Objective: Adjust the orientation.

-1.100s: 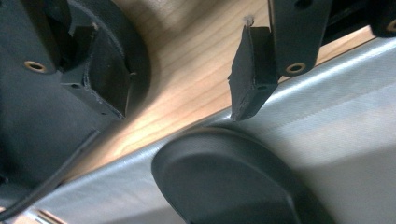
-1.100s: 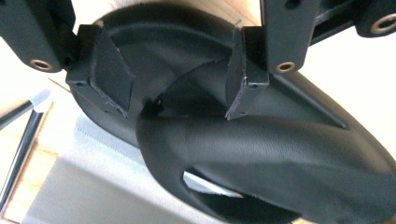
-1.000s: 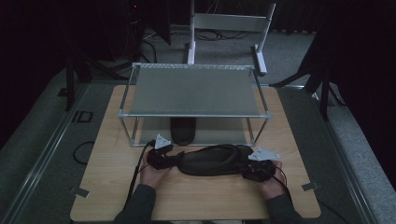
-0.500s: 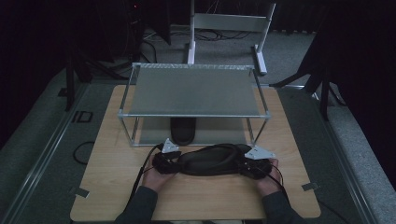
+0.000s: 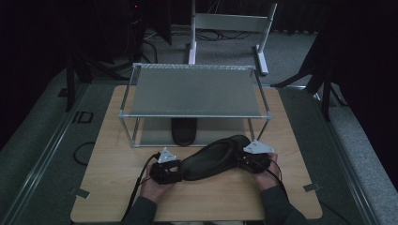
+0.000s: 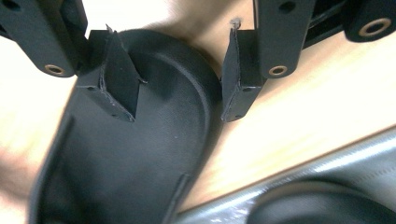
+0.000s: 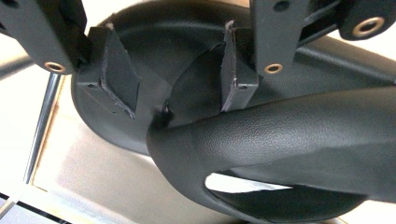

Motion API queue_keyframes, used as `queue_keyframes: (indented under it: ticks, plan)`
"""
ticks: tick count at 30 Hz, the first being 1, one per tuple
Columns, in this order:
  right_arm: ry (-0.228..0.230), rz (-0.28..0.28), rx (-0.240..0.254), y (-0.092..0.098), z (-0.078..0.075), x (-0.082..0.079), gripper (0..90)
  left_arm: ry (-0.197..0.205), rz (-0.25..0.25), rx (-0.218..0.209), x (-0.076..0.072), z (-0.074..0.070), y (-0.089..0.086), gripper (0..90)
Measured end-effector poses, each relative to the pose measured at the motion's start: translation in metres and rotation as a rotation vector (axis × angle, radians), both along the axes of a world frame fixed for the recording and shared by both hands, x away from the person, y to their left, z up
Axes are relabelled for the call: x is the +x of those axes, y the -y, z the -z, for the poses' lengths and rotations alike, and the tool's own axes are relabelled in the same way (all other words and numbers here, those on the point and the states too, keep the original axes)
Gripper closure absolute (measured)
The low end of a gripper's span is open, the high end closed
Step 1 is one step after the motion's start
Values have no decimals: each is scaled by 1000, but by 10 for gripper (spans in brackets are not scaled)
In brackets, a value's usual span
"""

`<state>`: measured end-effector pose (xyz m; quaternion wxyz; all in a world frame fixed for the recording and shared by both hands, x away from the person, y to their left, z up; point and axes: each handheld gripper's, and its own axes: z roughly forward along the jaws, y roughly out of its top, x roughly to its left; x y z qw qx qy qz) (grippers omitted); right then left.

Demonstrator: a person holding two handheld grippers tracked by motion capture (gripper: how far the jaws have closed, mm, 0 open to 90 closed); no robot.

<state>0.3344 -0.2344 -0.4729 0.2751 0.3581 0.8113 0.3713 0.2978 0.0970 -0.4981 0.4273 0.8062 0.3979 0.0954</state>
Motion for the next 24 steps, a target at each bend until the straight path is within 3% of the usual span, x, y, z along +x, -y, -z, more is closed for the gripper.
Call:
queue_keyframes:
  ticks: [5,6,12,15,20,22,24]
  plan:
    - [-13,25,5,-2,-2,15,481,-8,32,-4,-13,-2,7,474]
    - [-33,40,18,-3,-1,22,482,-9,42,-1,-15,-2,8,474]
    - [-40,59,13,-6,0,33,492,-27,68,-16,-20,-4,16,474]
    - [-33,80,1,-8,-1,35,500,-37,84,-24,-22,-4,19,473]
    - [-25,121,-8,-6,-5,30,500,-43,155,-18,-28,-4,32,467]
    - [-20,133,-7,-5,-7,26,483,-34,183,-14,-30,-5,38,471]
    - [-15,132,0,-4,-10,22,468,-21,181,-13,-30,-6,40,469]
